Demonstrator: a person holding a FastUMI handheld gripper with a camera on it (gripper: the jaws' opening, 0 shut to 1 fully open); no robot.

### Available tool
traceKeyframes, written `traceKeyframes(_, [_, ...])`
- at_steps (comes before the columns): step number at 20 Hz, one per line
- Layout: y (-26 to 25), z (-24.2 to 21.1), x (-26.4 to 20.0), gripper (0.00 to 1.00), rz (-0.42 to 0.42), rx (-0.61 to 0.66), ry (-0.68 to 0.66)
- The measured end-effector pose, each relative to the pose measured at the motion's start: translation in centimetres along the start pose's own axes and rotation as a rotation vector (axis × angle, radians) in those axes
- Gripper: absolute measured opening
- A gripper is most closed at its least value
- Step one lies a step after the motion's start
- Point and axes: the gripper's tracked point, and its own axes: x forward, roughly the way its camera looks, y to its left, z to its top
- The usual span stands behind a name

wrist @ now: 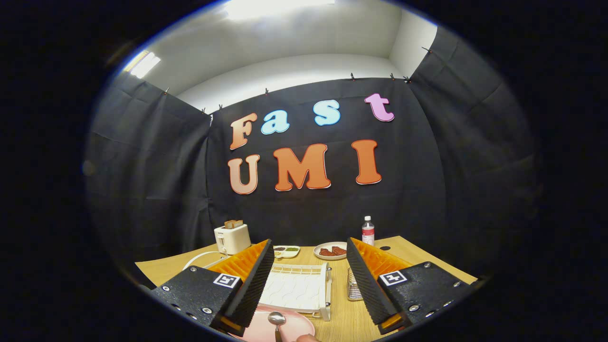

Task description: Take the plate from the dish rack, then take the spoon from the basket and place it into the plate.

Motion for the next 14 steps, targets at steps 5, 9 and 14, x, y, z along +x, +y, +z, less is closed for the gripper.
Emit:
traceKeyframes(5, [-0.3,-0.2,0.0,0.91,-0.02,-0.008,0.006])
traceKeyframes(9, [-0.5,0.1,-0.1,0.91,-0.028,-0.017,0.002])
traceKeyframes(14, [-0.3,0.9,-0.3,0.91,-0.036,-0.049,-0.018])
